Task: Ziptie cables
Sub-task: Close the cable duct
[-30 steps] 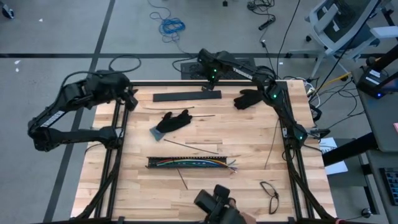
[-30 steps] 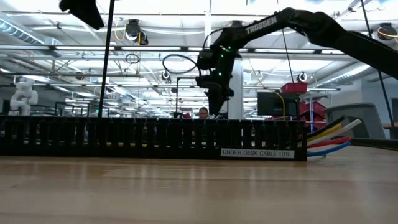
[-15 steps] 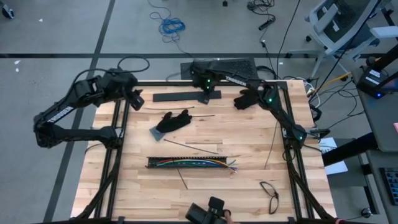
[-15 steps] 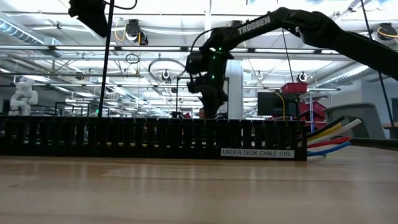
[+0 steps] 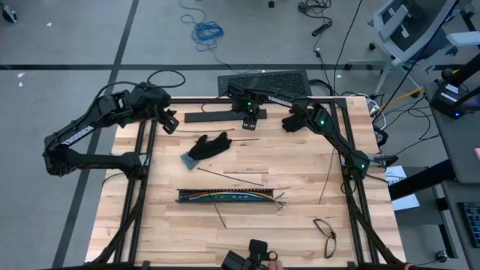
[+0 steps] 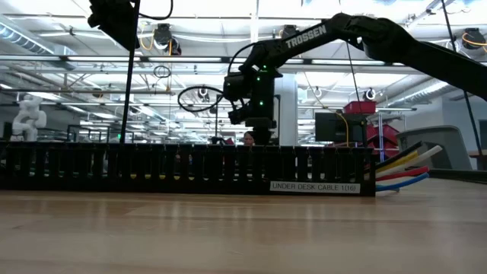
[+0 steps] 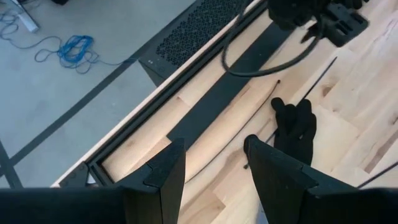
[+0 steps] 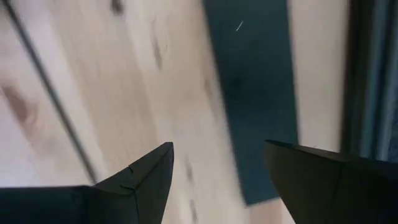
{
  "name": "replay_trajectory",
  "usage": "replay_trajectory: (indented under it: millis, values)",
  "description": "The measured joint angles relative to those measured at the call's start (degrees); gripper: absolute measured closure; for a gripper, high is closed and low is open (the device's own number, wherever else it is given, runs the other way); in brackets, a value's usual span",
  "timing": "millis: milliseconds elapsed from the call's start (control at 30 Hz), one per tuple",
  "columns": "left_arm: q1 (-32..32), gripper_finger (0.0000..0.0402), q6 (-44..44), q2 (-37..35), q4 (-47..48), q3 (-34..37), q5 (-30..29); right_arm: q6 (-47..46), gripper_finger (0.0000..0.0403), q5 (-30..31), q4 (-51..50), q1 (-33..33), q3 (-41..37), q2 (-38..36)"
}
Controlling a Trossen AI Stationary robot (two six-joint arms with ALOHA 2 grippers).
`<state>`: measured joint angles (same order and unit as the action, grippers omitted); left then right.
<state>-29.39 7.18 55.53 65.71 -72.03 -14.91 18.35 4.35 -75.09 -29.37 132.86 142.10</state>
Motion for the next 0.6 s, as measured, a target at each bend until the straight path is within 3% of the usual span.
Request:
replay_trajectory:
  millis: [267,433,600]
  values:
    - [0.00,0.0228,-0.02,-0.02,0.98,0.00,0.12,-0.95,0.0160,1.42,2.90,0.58,0.00,-0.02]
    - [0.00,0.0228,-0.02,-0.02,0.98,0.00,0.15,-1.54,0.0160,20.84,9.50,0.45,0.00,-0.04]
    - [0.00,0.0228,0.00,-0.02,0.98,0.00,0.20,0.28,0.0160,23.34,14.40,-0.31,0.00,-0.11]
